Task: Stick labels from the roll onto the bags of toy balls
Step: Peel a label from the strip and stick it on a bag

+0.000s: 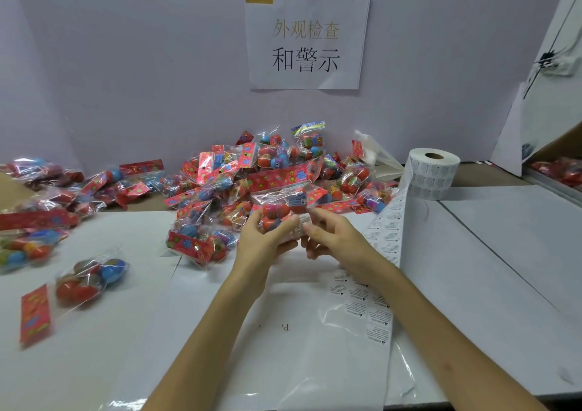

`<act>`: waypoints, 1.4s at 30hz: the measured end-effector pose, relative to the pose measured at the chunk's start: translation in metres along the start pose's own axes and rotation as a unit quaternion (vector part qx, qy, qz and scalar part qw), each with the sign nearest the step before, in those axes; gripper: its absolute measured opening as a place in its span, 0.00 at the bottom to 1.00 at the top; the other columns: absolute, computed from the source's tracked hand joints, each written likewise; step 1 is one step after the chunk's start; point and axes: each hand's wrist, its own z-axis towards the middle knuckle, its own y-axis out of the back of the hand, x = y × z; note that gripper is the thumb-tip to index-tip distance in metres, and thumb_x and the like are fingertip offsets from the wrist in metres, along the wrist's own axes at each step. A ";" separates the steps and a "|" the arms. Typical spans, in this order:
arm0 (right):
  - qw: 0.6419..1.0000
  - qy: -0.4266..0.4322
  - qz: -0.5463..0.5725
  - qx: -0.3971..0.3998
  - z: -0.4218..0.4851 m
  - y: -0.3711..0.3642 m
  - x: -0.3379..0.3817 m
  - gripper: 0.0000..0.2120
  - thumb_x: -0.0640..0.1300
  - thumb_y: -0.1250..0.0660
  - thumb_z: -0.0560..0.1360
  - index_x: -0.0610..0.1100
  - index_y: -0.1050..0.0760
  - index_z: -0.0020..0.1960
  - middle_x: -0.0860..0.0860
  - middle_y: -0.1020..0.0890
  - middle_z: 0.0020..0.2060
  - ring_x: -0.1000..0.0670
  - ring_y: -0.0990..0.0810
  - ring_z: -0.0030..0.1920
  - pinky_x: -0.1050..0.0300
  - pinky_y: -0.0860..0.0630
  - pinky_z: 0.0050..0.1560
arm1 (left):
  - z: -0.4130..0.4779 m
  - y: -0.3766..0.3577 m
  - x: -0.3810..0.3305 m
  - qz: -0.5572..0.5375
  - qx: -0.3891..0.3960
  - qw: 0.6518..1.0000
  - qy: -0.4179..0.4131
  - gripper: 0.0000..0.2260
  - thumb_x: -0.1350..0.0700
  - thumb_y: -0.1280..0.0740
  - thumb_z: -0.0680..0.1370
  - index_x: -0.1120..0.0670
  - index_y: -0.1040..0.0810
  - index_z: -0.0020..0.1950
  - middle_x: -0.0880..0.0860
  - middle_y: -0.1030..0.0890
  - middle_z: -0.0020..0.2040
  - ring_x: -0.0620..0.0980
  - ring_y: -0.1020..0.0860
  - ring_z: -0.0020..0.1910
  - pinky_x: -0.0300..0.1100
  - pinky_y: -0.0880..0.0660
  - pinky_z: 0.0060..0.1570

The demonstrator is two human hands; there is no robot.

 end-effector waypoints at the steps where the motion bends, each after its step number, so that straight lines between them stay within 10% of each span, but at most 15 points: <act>1: 1.000 0.002 0.002 0.003 0.000 0.000 0.001 0.08 0.42 0.36 0.83 0.45 0.23 0.61 0.51 0.19 0.36 0.48 0.20 0.38 0.55 0.20 0.42 | 0.000 0.000 0.000 0.010 -0.006 1.000 -0.006 0.16 0.55 0.24 0.75 0.56 0.21 0.61 0.58 0.14 0.52 0.55 0.14 0.49 0.38 0.20 0.40; 14: 1.000 -0.002 -0.009 -0.009 0.001 0.000 0.001 0.10 0.48 0.36 0.83 0.44 0.22 0.59 0.38 0.15 0.42 0.41 0.19 0.40 0.49 0.22 0.42 | 0.001 -0.001 0.001 0.089 -0.036 0.995 -0.011 0.12 0.53 0.23 0.75 0.51 0.19 0.56 0.52 0.14 0.46 0.49 0.15 0.42 0.34 0.23 0.33; 25: 0.998 -0.028 -0.016 -0.047 -0.001 0.003 0.004 0.20 0.60 0.35 0.76 0.45 0.20 0.57 0.48 0.15 0.47 0.54 0.18 0.46 0.58 0.22 0.41 | 0.000 -0.001 0.001 0.106 0.004 0.994 -0.007 0.08 0.62 0.25 0.74 0.57 0.18 0.52 0.56 0.15 0.40 0.49 0.17 0.35 0.36 0.23 0.32; 34: 0.992 -0.009 0.034 -0.119 0.000 0.006 0.004 0.10 0.50 0.27 0.73 0.43 0.17 0.47 0.46 0.15 0.41 0.50 0.17 0.41 0.56 0.21 0.41 | 0.001 0.000 0.003 0.166 0.034 0.985 0.004 0.12 0.62 0.22 0.71 0.50 0.18 0.49 0.54 0.14 0.44 0.50 0.16 0.41 0.36 0.20 0.37; 42: 0.992 0.011 0.030 -0.122 0.000 0.011 0.010 0.12 0.38 0.30 0.78 0.48 0.15 0.38 0.44 0.16 0.37 0.44 0.19 0.40 0.50 0.24 0.42 | -0.006 -0.009 0.001 0.151 0.051 0.987 0.011 0.12 0.41 0.29 0.78 0.48 0.17 0.51 0.50 0.13 0.44 0.49 0.14 0.44 0.40 0.17 0.41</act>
